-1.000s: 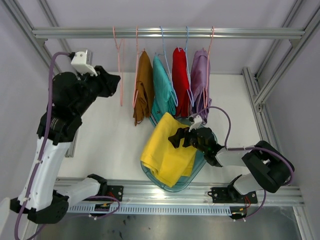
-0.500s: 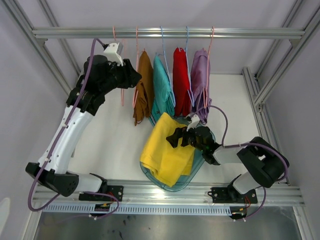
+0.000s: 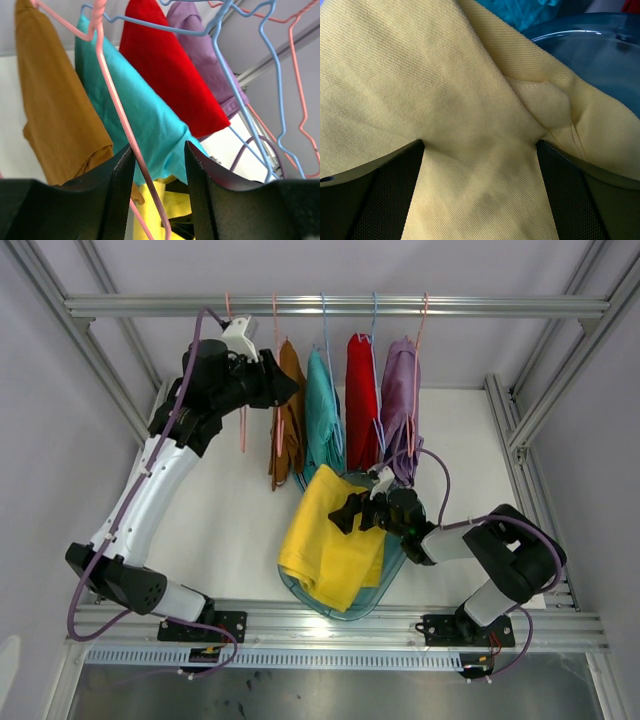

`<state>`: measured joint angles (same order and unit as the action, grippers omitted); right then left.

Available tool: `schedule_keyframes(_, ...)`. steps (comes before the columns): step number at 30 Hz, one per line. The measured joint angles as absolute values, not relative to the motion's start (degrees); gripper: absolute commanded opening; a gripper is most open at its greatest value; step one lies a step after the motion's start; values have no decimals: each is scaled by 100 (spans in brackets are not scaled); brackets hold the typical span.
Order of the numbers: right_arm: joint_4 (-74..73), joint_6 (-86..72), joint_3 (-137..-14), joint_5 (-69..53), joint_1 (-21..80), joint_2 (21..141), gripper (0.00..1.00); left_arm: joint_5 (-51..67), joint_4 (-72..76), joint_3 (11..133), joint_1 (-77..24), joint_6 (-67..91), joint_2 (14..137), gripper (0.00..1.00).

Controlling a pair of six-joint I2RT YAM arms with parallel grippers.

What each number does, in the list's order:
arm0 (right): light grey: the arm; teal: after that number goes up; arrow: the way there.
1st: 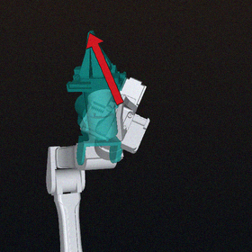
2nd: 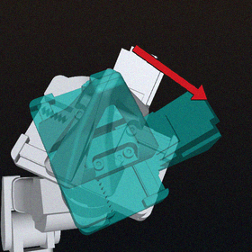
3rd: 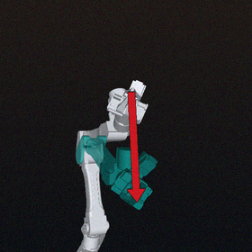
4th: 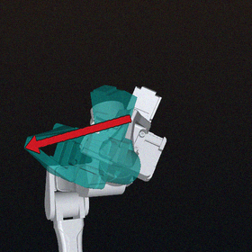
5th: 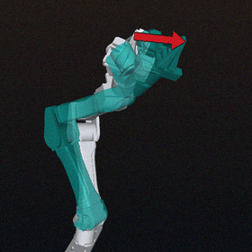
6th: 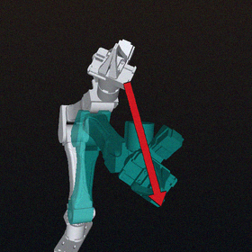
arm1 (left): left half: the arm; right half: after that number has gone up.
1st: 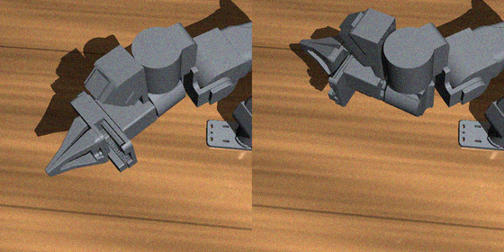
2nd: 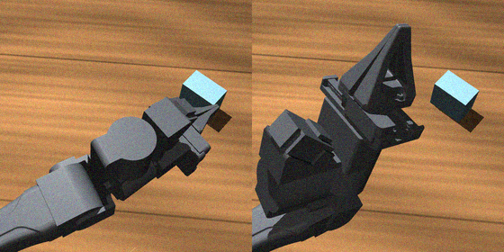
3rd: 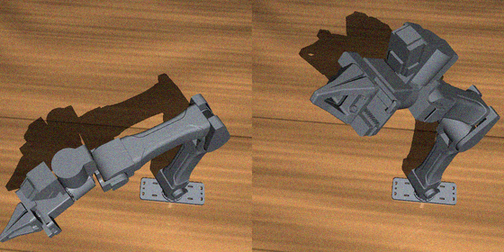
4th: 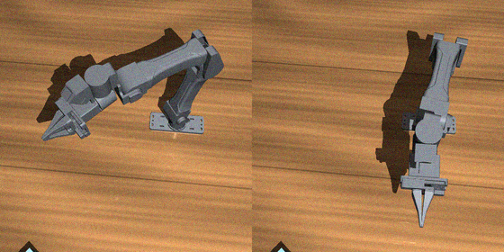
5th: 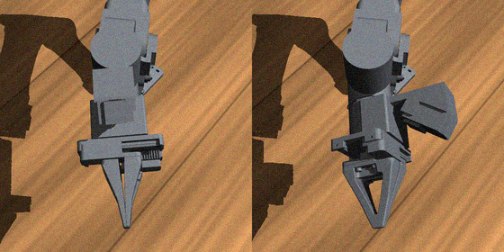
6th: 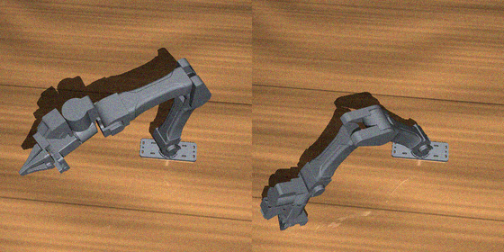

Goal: Remove the trousers from the hanger
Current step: Pick up the hanger from the clothesline.

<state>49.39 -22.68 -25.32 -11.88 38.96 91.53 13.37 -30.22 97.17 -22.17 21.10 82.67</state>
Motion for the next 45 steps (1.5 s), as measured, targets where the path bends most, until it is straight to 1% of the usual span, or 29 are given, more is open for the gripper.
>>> schedule_keyframes(5,4991,-2265,-2576,-1284,3865,9231,99,1529,-2897,9710,-2217,2300,8326,45)
schedule_keyframes(17,5081,-2244,-2742,-1492,3826,9467,100,1636,-2613,9465,-2217,2421,8567,43)
schedule_keyframes(20,5107,-2244,-2788,-1551,3813,9529,99,1671,-2576,9452,-2217,2443,8702,39)
schedule_keyframes(21,5116,-2244,-2801,-1568,3806,9550,99,1680,-2569,9443,-2217,2456,8726,34)
schedule_keyframes(22,5133,-2244,-2814,-1588,3802,9577,100,1693,-2556,9443,-2217,2486,8737,31)
schedule_keyframes(24,5157,-2244,-2856,-1619,3795,9631,99,1717,-2523,9443,-2224,2506,8737,28)
schedule_keyframes(29,5199,-2244,-2943,-1708,3782,9741,100,1710,-2311,9264,-2224,2630,8687,23)
schedule_keyframes(31,5221,-2246,-2982,-1745,3778,9791,99,1673,-2248,9185,-2222,2692,8643,18)
schedule_keyframes(32,5225,-2244,-3004,-1758,3776,9813,99,1667,-2220,9139,-2215,2724,8619,16)
schedule_keyframes(33,5227,-2244,-3024,-1780,3774,9832,99,1664,-2182,9100,-2209,2768,8600,10)
schedule_keyframes(35,5234,-2244,-3055,-1815,3774,9865,100,1632,-2112,8991,-2193,2910,8538,3)
schedule_keyframes(36,5240,-2244,-3059,-1828,3774,9872,99,1610,-2093,8949,-2178,2978,8512,1)
schedule_keyframes(45,5240,-2244,-3059,-1846,3765,9874,99,1503,-1745,8593,-2152,3332,8263,1)
